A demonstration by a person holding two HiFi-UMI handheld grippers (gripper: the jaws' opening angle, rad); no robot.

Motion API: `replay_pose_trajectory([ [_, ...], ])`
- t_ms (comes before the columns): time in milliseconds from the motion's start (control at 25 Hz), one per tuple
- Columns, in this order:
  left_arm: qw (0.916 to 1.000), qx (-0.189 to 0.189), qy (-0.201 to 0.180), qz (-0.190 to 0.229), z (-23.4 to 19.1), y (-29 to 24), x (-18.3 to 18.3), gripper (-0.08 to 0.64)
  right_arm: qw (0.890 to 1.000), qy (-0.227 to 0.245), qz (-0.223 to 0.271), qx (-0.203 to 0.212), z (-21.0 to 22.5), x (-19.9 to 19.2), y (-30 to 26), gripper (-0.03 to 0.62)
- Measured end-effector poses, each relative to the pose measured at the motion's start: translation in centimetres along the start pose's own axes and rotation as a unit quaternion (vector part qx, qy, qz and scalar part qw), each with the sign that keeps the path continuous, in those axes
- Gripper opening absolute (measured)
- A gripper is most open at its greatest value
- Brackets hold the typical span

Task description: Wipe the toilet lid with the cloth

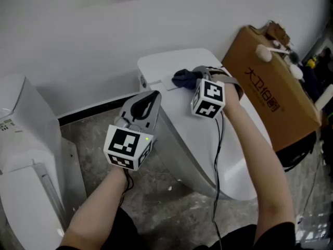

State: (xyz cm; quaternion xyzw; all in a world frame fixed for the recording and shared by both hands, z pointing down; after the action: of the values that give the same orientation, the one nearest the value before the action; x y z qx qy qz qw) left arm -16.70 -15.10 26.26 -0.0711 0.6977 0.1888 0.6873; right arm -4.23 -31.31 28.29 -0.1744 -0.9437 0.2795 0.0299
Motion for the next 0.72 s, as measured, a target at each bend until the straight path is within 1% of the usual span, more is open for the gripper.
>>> replay_pose_trajectory([
  [80,1.0000,-0.002,0.001,0.002,0.1,0.1,0.2,0.011,1.000,0.001,0.000,0.004,0.0,0.2,-0.3,0.066],
  [240,1.0000,-0.002,-0.002,0.001,-0.2,0.1,-0.1,0.011,1.000,-0.013,-0.007,0.004,0.4,0.2,-0.7,0.066],
  [360,0.9999,0.003,0.010,0.002,-0.4,-0.1,-0.3,0.011,1.000,0.000,-0.010,0.008,0.3,0.4,-0.7,0.066],
  [480,0.9999,-0.003,0.011,-0.005,0.1,-0.6,-0.8,0.011,1.000,0.015,-0.012,0.024,-0.6,0.5,-0.7,0.066],
  [560,0.9999,-0.009,0.003,-0.011,0.4,-0.9,-1.1,0.011,0.999,0.021,-0.015,0.035,-1.3,0.6,-0.8,0.066],
  [720,0.9994,-0.011,-0.031,-0.012,0.7,-1.1,-1.3,0.011,0.999,0.016,-0.011,0.041,-1.7,0.7,-0.5,0.066],
])
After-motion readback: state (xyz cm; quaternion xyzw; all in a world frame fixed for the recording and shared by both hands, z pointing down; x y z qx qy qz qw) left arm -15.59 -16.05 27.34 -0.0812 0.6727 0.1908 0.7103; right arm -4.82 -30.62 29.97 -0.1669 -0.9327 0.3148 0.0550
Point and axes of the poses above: the fingertips, and each gripper's own axes: y backward along the fingers, z to its right, x out of its top, the point moved 6 cm from there along y, backward along the fingers
